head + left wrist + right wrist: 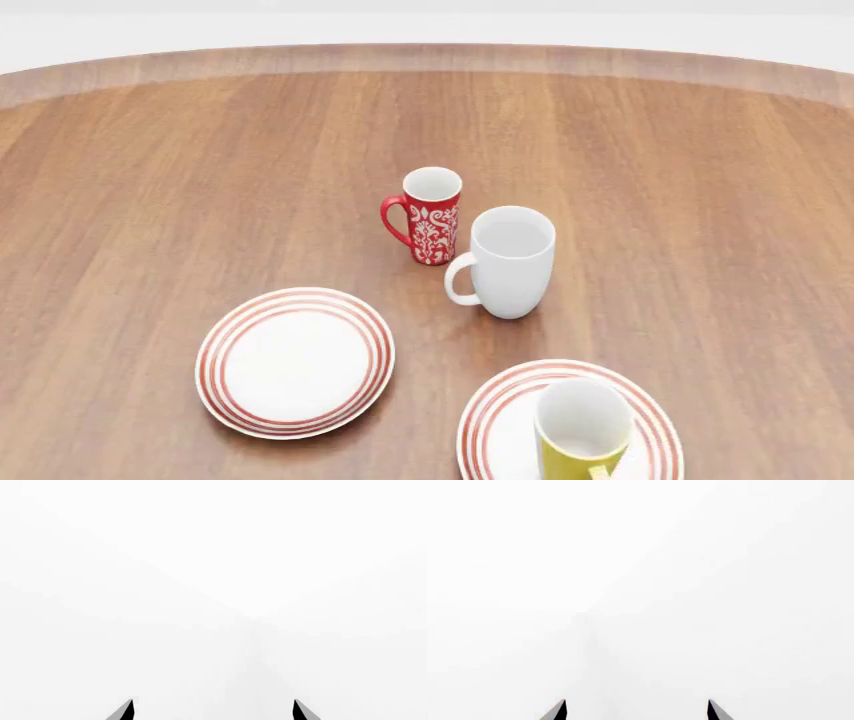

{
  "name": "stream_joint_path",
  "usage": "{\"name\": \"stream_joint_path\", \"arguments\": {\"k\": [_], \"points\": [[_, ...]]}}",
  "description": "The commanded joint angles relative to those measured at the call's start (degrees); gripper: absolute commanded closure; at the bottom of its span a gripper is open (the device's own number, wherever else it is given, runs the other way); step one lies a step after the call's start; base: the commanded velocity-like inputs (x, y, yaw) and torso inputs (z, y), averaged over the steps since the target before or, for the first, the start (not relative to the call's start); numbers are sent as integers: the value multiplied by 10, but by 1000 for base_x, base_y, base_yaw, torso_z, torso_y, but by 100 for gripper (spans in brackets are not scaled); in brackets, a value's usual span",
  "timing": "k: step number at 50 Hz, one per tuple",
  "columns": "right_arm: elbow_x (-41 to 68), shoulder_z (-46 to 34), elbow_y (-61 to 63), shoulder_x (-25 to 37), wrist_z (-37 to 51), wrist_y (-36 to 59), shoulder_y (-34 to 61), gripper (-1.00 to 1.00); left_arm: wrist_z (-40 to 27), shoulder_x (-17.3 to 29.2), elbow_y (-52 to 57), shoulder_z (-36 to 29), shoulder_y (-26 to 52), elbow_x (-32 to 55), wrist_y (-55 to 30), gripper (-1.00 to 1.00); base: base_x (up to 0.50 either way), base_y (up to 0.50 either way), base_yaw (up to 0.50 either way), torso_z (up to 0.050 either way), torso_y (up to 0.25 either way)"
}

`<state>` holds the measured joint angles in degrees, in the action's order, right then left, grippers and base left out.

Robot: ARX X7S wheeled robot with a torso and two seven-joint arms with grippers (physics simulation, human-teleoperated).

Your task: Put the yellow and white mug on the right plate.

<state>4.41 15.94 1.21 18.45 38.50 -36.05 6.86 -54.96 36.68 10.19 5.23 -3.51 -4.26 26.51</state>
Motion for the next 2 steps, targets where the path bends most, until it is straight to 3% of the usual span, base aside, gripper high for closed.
{"name": "stream_joint_path", "arguments": {"k": [1,2], "points": [[-33,56,25,-8,25,-3,24,-100,-15,5,53,83,-2,-21,-36,-100,0,0,0,0,0],[-34,56,22,-9,26,-2,25,-100,-15,4,55,82,0,-22,-38,-100,0,0,0,0,0]]}}
